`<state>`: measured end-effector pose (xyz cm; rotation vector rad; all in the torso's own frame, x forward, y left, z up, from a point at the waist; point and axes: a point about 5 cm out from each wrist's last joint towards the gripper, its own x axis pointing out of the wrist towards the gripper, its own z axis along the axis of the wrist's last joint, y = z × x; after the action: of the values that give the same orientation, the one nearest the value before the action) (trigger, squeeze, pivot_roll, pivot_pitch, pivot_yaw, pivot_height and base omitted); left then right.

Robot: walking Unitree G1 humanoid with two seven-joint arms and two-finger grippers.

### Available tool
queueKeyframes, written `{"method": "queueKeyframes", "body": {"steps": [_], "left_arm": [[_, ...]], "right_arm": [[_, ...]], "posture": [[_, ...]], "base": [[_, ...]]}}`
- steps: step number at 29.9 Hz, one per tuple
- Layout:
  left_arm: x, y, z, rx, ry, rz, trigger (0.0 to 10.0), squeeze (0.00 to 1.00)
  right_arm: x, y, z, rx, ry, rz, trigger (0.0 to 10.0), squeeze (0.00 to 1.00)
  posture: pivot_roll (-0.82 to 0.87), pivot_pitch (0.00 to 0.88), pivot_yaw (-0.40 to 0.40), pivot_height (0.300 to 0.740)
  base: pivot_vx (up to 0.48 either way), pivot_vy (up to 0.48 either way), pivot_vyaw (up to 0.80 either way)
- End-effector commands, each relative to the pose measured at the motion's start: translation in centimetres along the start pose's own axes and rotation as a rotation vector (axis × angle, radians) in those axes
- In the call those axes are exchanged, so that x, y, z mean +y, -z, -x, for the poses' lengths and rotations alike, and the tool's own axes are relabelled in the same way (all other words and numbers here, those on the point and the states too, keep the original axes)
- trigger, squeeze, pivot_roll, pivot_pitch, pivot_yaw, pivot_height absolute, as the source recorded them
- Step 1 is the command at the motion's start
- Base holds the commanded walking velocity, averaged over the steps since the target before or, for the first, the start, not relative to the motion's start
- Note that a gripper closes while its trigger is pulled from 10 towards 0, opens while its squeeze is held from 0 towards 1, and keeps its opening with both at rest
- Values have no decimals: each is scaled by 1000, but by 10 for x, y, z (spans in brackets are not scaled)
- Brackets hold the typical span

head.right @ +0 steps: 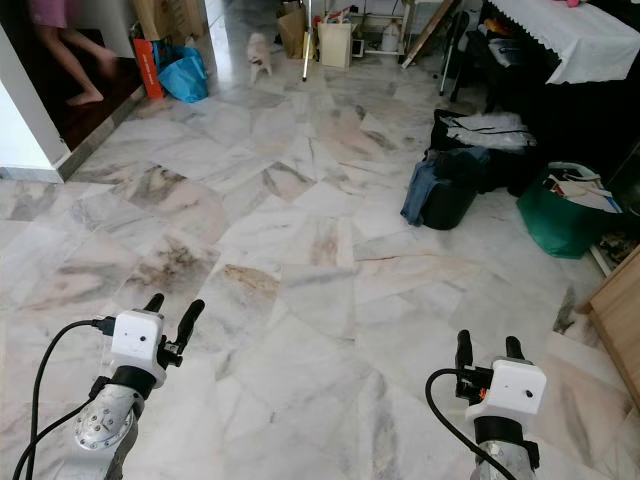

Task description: Move the pillow to the sofa from floor

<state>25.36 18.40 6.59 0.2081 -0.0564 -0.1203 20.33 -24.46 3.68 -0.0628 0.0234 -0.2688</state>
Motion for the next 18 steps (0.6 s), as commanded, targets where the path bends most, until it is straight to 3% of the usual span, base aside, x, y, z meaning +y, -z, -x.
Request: {"method": "queueKeyframes", "body": {"steps": [1, 5, 13, 15, 18], "left_arm": [[-1, 1, -1, 14, 42, -42, 10000, 0], [7, 4, -2, 34, 36, -43, 10000, 0], [9, 7, -3, 56, 34, -37, 10000, 0], [12, 19, -9, 112, -7, 18, 10000, 0], [18, 51, -6, 276, -79, 107, 10000, 0]], "right_arm": [[1, 5, 4, 33, 8, 2, 10000, 0], [3, 5, 7, 30, 18, -10, 10000, 0], [1, 8, 6, 49, 11, -12, 10000, 0], [-5, 19, -1, 114, 15, -11, 10000, 0], [-7, 49, -3, 271, 3, -15, 10000, 0]], "posture": [[50, 0, -34, 740], [25, 0, -16, 740], [18, 0, -43, 740], [33, 0, -42, 740], [38, 0, -28, 740]], "base": [[0, 0, 0], [0, 0, 0], [0, 0, 0], [0, 0, 0], [0, 0, 0]]}}
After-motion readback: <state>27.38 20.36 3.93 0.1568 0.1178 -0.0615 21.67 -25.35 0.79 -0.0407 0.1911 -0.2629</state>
